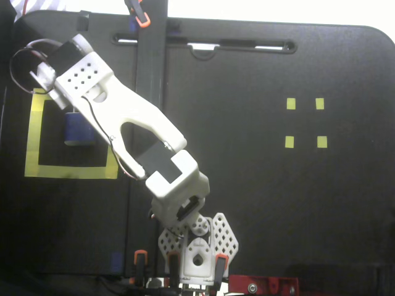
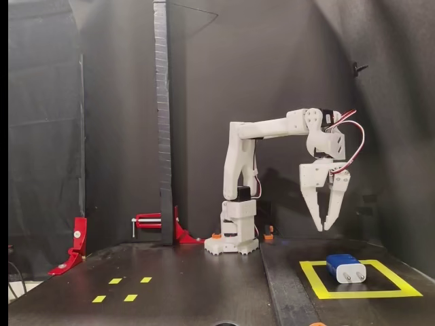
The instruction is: Grasp the block and place it in the designated area.
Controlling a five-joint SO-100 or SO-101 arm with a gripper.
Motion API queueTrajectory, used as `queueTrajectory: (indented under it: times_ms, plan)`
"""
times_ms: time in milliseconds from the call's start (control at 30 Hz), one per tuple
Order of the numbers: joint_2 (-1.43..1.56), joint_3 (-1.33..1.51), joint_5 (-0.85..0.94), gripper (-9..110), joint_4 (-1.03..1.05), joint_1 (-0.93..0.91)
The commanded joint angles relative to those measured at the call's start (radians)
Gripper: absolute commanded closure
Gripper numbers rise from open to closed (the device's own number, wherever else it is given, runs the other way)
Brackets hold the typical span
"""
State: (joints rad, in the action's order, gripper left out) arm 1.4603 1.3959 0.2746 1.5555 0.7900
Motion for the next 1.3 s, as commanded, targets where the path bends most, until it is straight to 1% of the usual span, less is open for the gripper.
queueTrajectory:
  times_ms: [0,67,133,300,500,900,1067,1267]
  plan:
    - [0.044,-0.043,-0.19,102,0.02,-0.015]
    - [0.043,-0.043,-0.276,102,0.029,-0.025]
    - [0.043,-0.043,-0.319,102,0.035,-0.034]
    - [0.046,-0.043,-0.357,102,0.026,-0.081]
    - [0.04,-0.043,-0.356,102,-0.017,-0.21]
    - [0.046,-0.044,-0.324,102,-0.038,-0.574]
    - [0.051,-0.043,-0.276,102,-0.028,-0.732]
    - [0.087,-0.04,-0.236,102,-0.018,-0.815]
